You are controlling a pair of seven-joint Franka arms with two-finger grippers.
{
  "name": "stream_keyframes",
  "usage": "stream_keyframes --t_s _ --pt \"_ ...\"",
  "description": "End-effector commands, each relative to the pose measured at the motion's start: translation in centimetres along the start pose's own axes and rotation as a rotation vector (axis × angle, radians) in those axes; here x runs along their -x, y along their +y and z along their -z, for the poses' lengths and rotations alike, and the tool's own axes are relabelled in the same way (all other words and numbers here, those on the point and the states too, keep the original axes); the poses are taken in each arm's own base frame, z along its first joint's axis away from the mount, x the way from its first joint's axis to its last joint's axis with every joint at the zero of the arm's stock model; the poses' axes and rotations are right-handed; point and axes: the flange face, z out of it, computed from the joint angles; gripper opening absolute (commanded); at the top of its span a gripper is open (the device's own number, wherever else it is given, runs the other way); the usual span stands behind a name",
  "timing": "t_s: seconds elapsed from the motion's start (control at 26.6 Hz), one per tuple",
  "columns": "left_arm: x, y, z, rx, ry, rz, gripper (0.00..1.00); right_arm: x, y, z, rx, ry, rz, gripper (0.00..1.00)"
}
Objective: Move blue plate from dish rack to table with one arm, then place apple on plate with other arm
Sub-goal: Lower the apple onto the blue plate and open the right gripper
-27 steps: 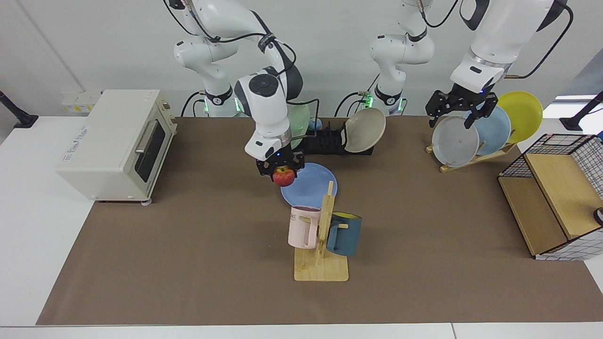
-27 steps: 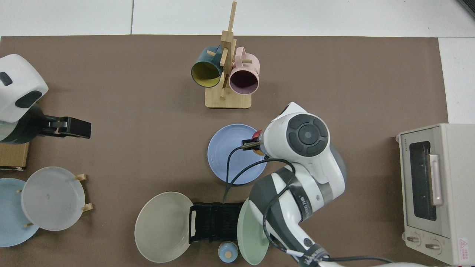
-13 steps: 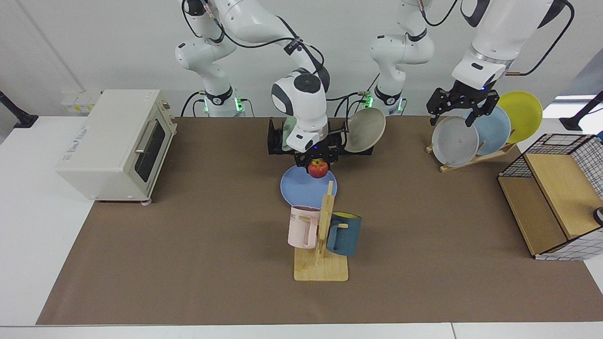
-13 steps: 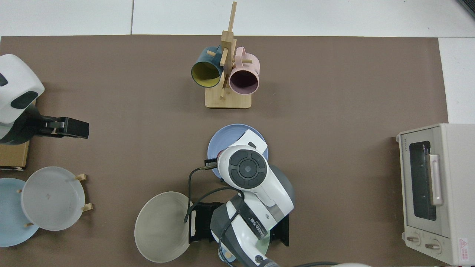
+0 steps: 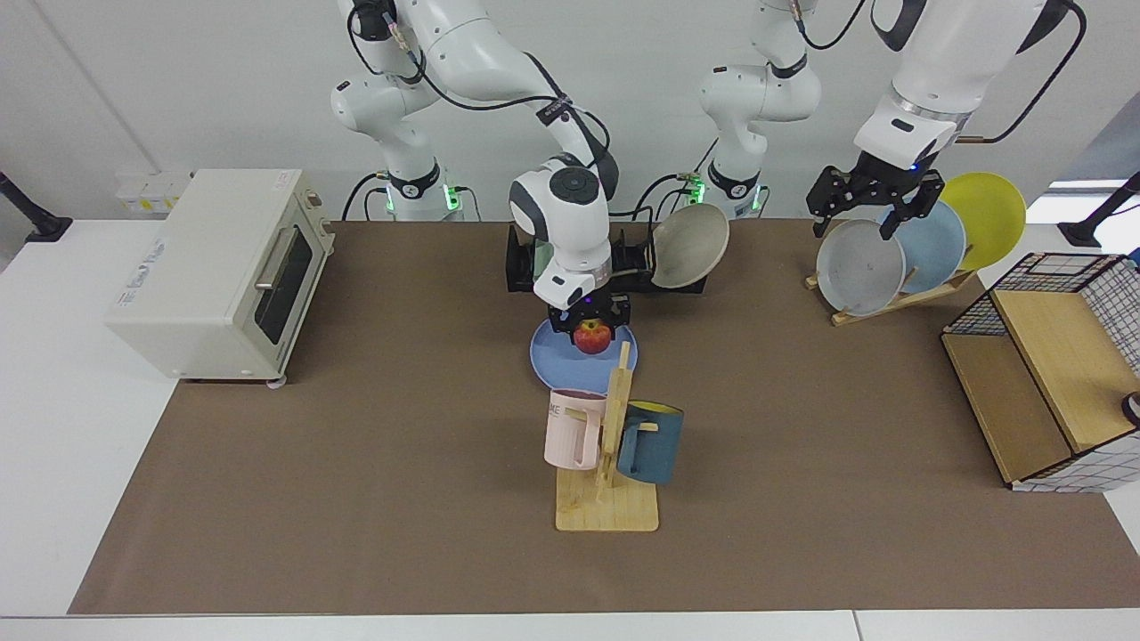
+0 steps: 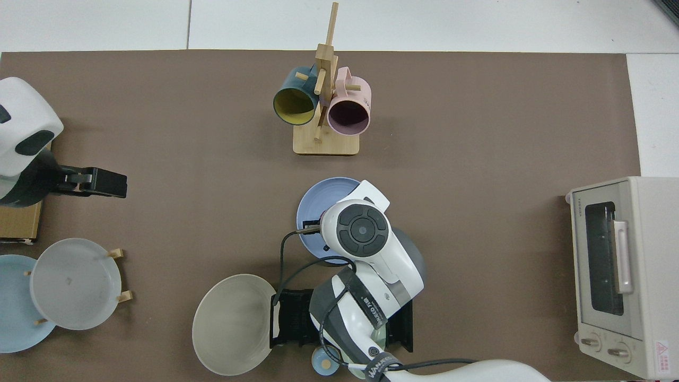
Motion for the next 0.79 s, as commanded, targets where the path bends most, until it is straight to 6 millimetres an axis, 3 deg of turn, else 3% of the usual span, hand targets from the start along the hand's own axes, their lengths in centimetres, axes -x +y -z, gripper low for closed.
stream_keyframes --t_s 0.0,0.34,0.38,0.45,0.49,0.53,0.56,0.75 --pt "0.56 -0.38 0.12 0.013 0.006 0.007 1.0 -0.53 1.28 0.03 -0.004 0.022 0.02 0.0" --pt "0.56 -0.29 0.12 0.013 0.006 0.005 1.0 -0.17 1.72 -0.87 -0.007 0.029 0.021 0.0" --pt "0.56 -0.29 0.12 0.013 0.006 0.005 1.0 -0.16 1.72 -0.88 -0.006 0.028 0.019 0.09" --pt "0.56 -0.29 0.12 0.013 0.006 0.005 1.0 -0.16 1.72 -0.88 -0.007 0.027 0.013 0.37" --pt "0.56 -0.29 0.12 0.013 0.006 0.005 1.0 -0.16 1.72 -0.88 -0.007 0.027 0.01 0.59" --pt "0.56 -0.29 0.12 0.013 0.006 0.005 1.0 -0.16 1.72 -0.88 -0.007 0.027 0.007 0.88" --pt "0.56 -0.29 0.12 0.013 0.006 0.005 1.0 -0.2 1.69 -0.82 -0.008 0.028 0.006 1.0" --pt "0.56 -0.29 0.12 0.013 0.006 0.005 1.0 -0.25 1.29 -0.51 -0.013 0.031 0.001 1.0"
